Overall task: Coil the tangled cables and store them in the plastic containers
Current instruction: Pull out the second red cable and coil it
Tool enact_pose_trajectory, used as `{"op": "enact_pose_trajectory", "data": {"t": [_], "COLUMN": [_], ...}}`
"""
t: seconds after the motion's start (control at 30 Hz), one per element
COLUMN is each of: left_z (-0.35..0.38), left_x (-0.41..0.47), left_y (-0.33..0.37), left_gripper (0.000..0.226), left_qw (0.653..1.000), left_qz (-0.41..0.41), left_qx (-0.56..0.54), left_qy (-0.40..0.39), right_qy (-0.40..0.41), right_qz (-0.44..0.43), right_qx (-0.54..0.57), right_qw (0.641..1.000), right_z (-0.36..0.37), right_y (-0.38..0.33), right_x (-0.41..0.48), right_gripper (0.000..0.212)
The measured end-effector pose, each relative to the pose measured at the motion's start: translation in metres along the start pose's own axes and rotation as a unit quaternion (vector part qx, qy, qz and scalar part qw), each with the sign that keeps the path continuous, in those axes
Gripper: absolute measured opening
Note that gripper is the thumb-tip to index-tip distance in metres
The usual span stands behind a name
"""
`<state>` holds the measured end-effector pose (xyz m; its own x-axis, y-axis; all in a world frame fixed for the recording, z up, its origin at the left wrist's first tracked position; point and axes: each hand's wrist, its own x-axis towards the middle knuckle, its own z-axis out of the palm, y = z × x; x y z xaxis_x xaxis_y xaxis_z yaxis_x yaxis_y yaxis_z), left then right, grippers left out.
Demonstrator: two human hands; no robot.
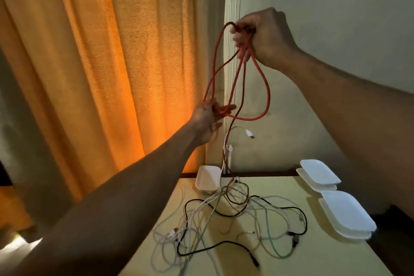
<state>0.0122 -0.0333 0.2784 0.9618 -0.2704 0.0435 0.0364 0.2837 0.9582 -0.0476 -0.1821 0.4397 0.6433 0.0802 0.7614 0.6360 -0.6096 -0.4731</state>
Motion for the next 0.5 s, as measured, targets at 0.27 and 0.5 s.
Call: {"op": "enact_pose_trajectory", "data": {"t": [0.27,0.5], "left_z": [0.026,0.008], "left_x": [-0.005,-0.003], "left_y": [0.0,0.056], "left_gripper": [0.03,0.034], "left_qw": [0.994,0.993], "left_qz": [0.043,0.059], "left_qx": [0.09,-0.013], "left_qy": [0.051,0.106], "right_qy": [-0.007,0.031], "right_qz": [0.073,0.224], "right_qx": [0.125,0.111], "right_qw": [0.989,0.968], "right_z": [-0.001,0.029], "right_y": [0.012,0.082], "right_x": [-0.011,-0.076], "right_gripper": [0.021,0.018]}}
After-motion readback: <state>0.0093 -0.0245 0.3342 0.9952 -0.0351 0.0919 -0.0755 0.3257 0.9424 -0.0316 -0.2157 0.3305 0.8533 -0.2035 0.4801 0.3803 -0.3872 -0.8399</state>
